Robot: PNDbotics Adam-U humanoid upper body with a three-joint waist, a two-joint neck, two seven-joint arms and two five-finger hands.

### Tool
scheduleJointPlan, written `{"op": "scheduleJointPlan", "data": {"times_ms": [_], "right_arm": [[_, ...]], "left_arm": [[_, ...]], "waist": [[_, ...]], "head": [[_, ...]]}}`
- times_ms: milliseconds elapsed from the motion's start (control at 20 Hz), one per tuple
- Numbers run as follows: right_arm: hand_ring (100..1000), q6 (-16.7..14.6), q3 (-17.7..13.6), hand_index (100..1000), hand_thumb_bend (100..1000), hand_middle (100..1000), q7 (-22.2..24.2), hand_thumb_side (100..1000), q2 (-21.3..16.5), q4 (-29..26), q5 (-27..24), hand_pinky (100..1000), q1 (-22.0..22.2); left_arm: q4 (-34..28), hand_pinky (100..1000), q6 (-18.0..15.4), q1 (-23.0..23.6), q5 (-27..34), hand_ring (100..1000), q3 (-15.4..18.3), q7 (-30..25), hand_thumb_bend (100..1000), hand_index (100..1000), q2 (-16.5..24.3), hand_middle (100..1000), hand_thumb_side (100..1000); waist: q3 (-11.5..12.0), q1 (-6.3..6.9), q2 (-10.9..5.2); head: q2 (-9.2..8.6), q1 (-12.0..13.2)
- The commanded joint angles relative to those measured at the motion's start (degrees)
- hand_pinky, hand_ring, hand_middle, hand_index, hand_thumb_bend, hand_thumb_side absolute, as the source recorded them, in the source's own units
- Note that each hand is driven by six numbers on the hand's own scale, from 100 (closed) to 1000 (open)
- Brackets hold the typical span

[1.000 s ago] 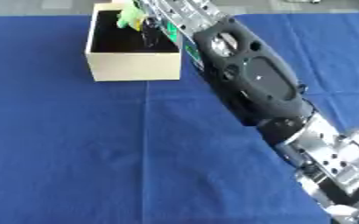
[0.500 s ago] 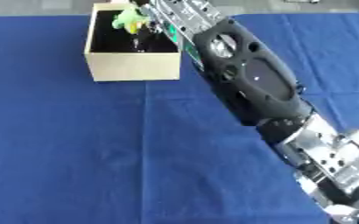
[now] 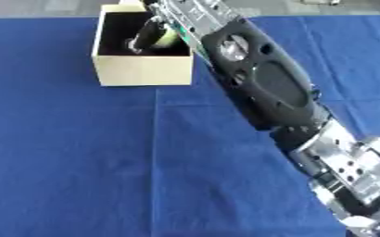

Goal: Pick up objects on the table and place them in the box.

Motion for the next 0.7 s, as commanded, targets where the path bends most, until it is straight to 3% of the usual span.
{"op": "scheduleJointPlan", "data": {"times_ms": [50,250,450,700], "right_arm": [[994,-0.76,-1.01,960,422,900,0.04,809,-0.17,-0.58,1.36,931,-1.59],[985,0.22,-1.31,956,300,894,-0.61,762,-0.02,-1.97,0.41,926,-1.51],[970,1.75,-1.30,935,100,875,-0.72,645,-0.55,-5.22,-2.76,922,-1.22],[950,3.90,0.42,858,100,864,0.39,487,-3.51,-13.92,-9.33,911,-0.29]], "left_arm": [[-0.79,430,0.06,-0.07,0.16,560,0.54,-0.16,370,745,0.72,556,550],[-0.79,430,0.22,-0.04,0.11,561,0.61,-0.43,370,744,0.59,557,551],[-0.79,432,0.28,-0.12,-0.01,562,0.57,-0.74,371,745,0.60,558,554],[-0.79,432,0.36,-0.04,-0.21,563,0.63,-1.21,373,744,0.55,559,557]], "waist": [[0.08,0.45,-1.63],[-0.12,0.57,-1.75],[-0.40,0.62,-2.05],[-1.16,0.69,-2.49]], "head": [[0.21,0.09],[0.34,0.14],[0.60,0.38],[1.39,0.91]]}}
